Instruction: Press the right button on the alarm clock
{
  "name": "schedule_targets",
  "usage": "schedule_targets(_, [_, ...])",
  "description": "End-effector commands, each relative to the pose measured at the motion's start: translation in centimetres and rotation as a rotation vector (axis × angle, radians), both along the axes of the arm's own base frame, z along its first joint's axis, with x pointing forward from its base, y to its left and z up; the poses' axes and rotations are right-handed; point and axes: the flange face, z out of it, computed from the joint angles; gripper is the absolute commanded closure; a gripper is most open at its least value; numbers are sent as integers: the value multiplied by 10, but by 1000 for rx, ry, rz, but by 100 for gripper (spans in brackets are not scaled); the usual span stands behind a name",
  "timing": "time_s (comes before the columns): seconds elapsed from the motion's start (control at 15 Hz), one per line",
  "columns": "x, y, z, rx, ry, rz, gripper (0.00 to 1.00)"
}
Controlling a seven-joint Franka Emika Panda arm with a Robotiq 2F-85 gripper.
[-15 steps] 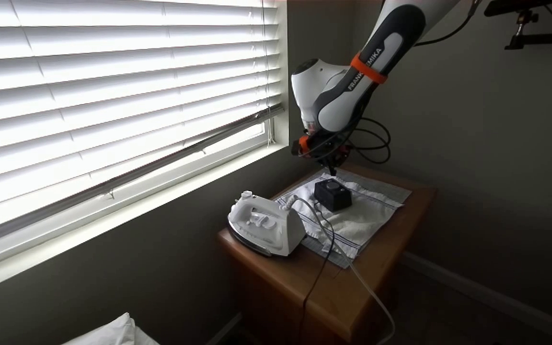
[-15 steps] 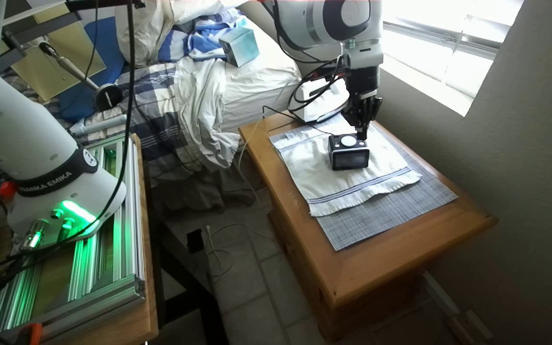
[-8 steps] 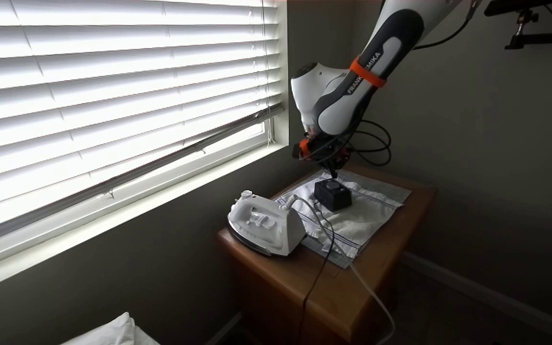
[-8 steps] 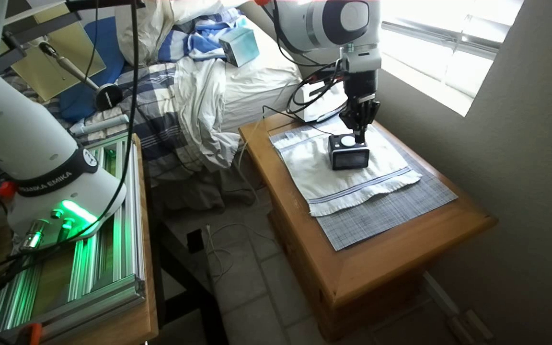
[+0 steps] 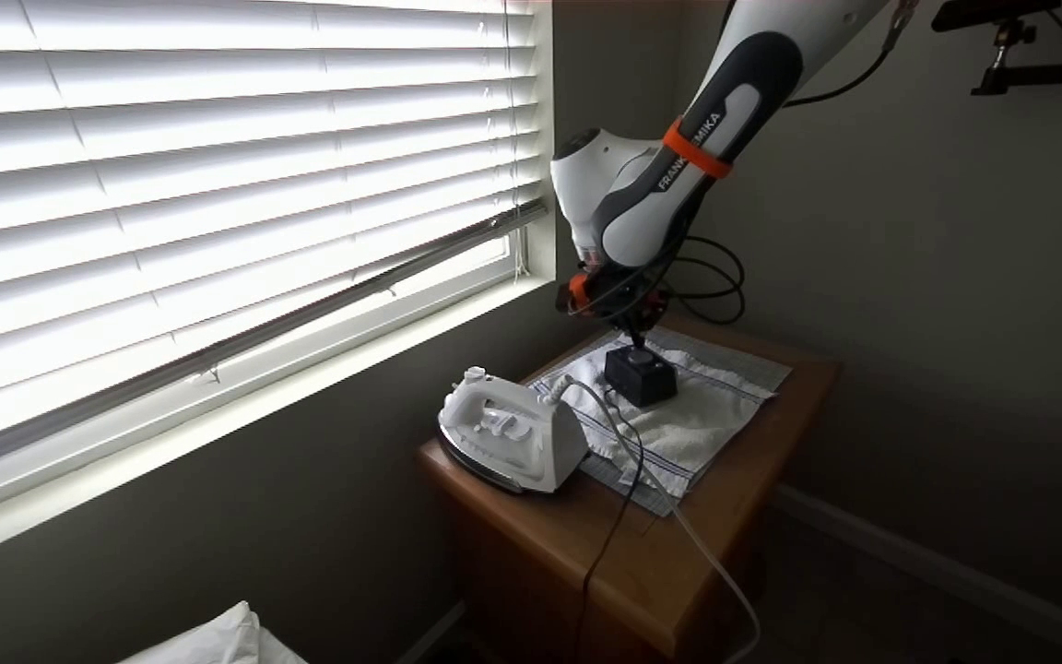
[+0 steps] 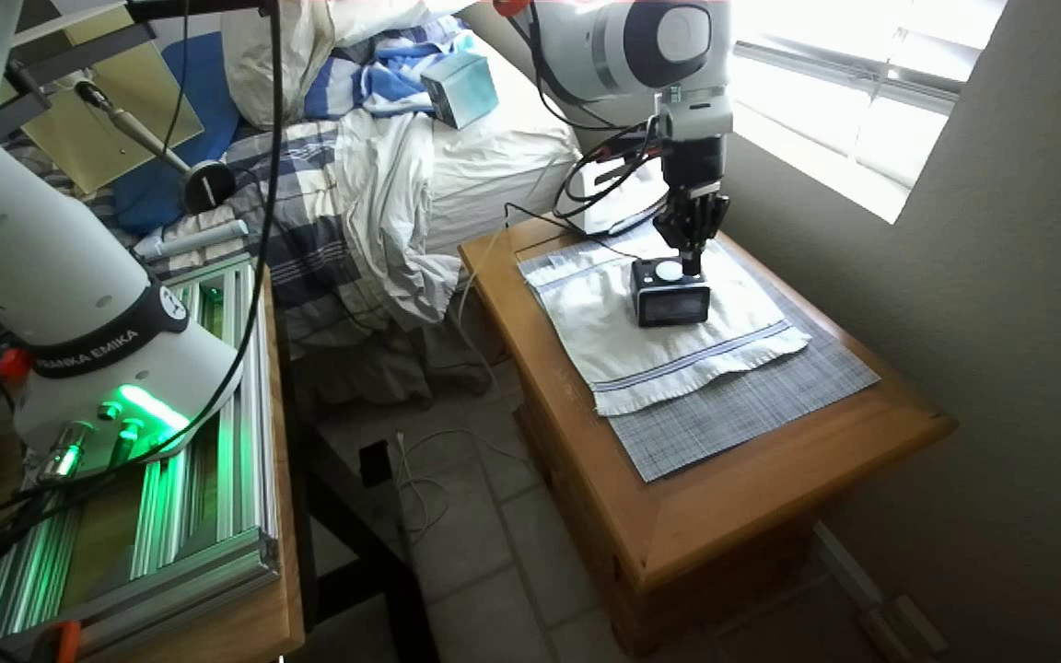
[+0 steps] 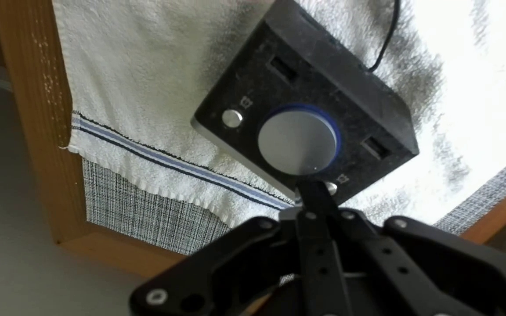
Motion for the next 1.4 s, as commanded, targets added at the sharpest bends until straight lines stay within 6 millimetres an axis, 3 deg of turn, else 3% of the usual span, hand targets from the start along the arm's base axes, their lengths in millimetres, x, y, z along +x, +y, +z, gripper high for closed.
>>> schedule_targets(0.0, [9, 4, -4, -20, 6, -34, 100])
schedule_targets(1.33, [19, 0, -12, -59, 25, -64, 100])
